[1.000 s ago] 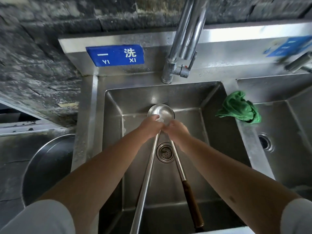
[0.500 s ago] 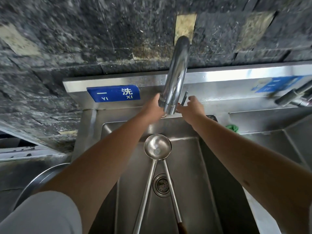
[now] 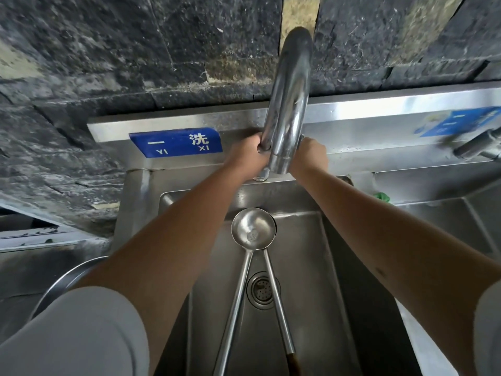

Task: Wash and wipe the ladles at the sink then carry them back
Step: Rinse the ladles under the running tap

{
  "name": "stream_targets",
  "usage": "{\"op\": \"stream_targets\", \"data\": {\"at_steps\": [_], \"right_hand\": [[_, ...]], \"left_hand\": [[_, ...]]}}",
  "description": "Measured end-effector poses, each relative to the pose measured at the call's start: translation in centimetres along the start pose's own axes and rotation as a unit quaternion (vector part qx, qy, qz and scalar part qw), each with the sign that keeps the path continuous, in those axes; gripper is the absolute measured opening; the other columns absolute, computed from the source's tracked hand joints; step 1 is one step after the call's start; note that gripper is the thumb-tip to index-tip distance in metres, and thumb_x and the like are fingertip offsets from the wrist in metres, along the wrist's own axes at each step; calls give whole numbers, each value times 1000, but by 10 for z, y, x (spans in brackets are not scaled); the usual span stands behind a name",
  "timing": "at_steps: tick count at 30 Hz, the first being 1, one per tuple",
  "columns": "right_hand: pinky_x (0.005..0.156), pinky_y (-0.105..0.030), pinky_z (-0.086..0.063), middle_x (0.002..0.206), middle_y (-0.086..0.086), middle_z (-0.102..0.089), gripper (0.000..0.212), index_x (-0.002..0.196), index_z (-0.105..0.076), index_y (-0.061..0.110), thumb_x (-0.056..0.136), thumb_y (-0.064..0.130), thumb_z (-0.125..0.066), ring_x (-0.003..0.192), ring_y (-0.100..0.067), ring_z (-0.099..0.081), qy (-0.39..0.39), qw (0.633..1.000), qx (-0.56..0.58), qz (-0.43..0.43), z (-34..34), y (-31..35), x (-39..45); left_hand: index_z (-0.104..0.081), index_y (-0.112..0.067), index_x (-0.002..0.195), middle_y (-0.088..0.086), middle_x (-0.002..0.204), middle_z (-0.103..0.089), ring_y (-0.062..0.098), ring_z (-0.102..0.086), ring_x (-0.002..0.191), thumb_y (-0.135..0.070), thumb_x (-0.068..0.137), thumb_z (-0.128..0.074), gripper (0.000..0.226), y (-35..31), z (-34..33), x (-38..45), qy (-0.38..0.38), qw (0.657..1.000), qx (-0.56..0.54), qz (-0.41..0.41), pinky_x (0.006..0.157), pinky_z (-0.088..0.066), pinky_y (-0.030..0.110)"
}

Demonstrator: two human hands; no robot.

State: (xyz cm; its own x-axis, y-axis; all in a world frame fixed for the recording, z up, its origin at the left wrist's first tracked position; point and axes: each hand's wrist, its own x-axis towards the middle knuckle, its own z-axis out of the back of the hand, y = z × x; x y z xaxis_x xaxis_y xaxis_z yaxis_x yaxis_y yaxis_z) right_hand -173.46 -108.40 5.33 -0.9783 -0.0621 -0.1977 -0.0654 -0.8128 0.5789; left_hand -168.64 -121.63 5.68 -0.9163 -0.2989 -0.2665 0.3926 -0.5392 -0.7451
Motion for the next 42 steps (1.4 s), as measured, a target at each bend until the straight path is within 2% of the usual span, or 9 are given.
{"op": "stream_targets", "data": {"at_steps": [4, 13, 19, 25, 28, 32, 37, 40, 42], "right_hand": [[66, -27, -39, 104, -15, -69, 24, 107, -64, 4, 90, 10, -49, 81, -26, -57, -12, 1000, 13, 2, -8, -3, 5], [69, -26, -38, 98, -12, -65, 16, 104, -62, 3, 93, 6, -51, 79, -22, -49, -14, 1000, 14, -11, -7, -8, 8], [66, -28, -37, 83, -7, -56, 8, 86, -54, 9, 91, 5, -49, 80, -26, -54, -21, 999, 30, -5, -7, -10, 7], [66, -32, -37, 73, -4, -50, 24, 70, -43, 13, 92, 5, -39, 79, -25, -49, -26, 997, 71, -30, -9, -11, 2], [69, -33, -39, 86, -7, -56, 16, 84, -54, 11, 95, 15, -44, 83, -24, -50, -23, 996, 76, -31, -12, -14, -3], [74, -35, -47, 95, -8, -62, 23, 106, -61, 7, 93, 25, -52, 87, -25, -55, -8, 994, 98, -39, -11, -16, -15], [67, -29, -45, 92, -1, -58, 20, 107, -58, 14, 92, 27, -57, 86, -21, -56, 47, 991, 119, -40, -17, -20, -40], [74, -31, -51, 102, -6, -63, 31, 114, -62, 13, 90, 31, -56, 93, -25, -62, 84, 989, 107, -58, -36, -31, -68], [67, -31, -47, 90, -7, -68, 21, 97, -69, 14, 89, 24, -53, 83, -25, -62, 113, 989, 91, -37, -56, -41, -89]], "left_hand": [[-64, -17, 114, -2, 94, -60, 23, -64, 97, -35, 90, -68, 31, 0, 1, -5, 6, 1000, -23, -15, 90, -53, 36], [-59, -31, 98, 0, 101, -65, 23, -68, 96, -34, 88, -70, 16, -2, 0, -10, -2, 997, -82, 3, 72, -62, 46], [-62, -29, 116, -1, 109, -65, 20, -65, 102, -34, 88, -69, 30, 0, 1, -9, 10, 997, -74, -10, 77, -61, 44], [-63, -29, 115, -6, 99, -62, 22, -65, 103, -34, 88, -69, 27, 6, -3, -1, 9, 997, -74, -5, 84, -59, 41], [-58, -38, 101, -12, 93, -60, 19, -63, 97, -39, 87, -68, 17, 13, -9, 6, 26, 994, -97, 41, 79, -60, 40], [-53, -39, 98, -1, 112, -60, 24, -58, 105, -51, 87, -64, 19, 26, -21, 20, 31, 994, -79, 74, 90, -56, 43], [-45, -30, 143, -3, 132, -62, 14, -62, 110, -90, 52, -62, 111, 104, -70, 82, 99, 992, -64, 50, 100, -49, 40], [-47, -14, 142, 1, 119, -67, 17, -66, 104, -60, 64, -73, 94, 119, -74, 39, 44, 991, -97, 79, 97, -52, 38], [-41, -13, 145, 8, 131, -60, 25, -62, 114, -40, 81, -60, 72, 101, -60, -30, 102, 986, -85, 101, 101, -50, 41]]}}
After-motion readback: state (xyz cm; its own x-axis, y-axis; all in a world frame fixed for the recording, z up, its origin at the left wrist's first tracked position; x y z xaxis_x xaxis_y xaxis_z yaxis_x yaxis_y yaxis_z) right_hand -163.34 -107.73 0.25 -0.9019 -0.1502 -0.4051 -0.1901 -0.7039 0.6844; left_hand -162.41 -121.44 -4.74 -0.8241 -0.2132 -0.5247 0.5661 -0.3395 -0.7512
